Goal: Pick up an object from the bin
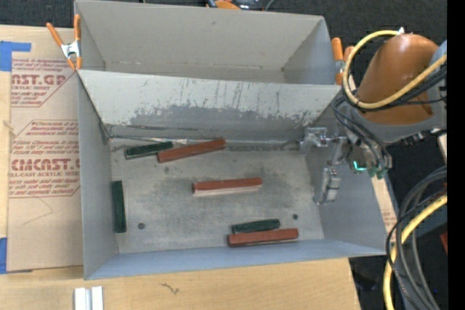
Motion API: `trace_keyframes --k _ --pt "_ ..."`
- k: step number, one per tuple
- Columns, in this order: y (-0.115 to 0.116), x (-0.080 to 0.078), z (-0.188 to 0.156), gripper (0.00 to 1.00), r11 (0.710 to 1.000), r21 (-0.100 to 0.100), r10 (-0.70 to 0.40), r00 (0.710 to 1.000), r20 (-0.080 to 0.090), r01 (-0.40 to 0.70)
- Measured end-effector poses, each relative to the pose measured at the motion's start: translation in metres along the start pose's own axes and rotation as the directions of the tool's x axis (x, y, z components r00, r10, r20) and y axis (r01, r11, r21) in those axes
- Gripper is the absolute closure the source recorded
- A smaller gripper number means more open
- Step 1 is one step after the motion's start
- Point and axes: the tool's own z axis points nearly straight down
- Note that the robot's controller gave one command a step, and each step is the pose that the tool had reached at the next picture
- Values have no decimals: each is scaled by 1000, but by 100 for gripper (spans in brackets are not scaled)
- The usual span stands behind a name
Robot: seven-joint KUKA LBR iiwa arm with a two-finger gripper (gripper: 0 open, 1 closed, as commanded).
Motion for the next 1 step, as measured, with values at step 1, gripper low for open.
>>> trace_keyframes --k 1 --pt "62 -4 108 0 989 -3 146 989 1 -146"
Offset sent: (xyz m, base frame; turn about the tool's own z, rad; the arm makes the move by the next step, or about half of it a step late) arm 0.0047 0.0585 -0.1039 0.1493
